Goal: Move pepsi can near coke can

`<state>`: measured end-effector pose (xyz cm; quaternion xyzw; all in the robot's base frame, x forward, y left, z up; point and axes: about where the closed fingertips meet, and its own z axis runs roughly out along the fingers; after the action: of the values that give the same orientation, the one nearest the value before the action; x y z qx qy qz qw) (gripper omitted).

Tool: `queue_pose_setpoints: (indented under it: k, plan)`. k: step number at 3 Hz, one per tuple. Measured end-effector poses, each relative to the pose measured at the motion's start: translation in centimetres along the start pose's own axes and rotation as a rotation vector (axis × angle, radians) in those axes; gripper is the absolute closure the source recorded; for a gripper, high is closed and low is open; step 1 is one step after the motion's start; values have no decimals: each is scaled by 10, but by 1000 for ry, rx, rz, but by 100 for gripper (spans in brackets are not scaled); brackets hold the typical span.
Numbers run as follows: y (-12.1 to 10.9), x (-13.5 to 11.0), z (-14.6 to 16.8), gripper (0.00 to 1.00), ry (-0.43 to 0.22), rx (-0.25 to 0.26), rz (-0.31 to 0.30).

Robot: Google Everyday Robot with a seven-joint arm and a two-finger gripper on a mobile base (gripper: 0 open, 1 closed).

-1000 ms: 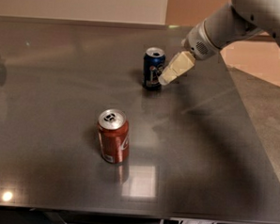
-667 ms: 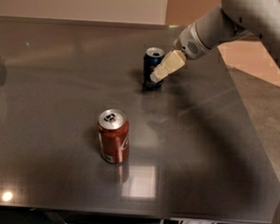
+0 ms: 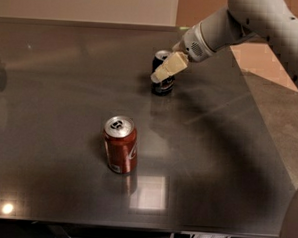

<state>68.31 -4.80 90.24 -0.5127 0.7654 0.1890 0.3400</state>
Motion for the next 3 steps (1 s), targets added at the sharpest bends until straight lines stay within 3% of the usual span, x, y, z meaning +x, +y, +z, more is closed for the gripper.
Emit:
queue_pose_setpoints:
  k: [2,3]
  plan:
    - [19,-3,-5,63,-24,-49,-2]
    - [36,1,-21,86,-53,-111,-5]
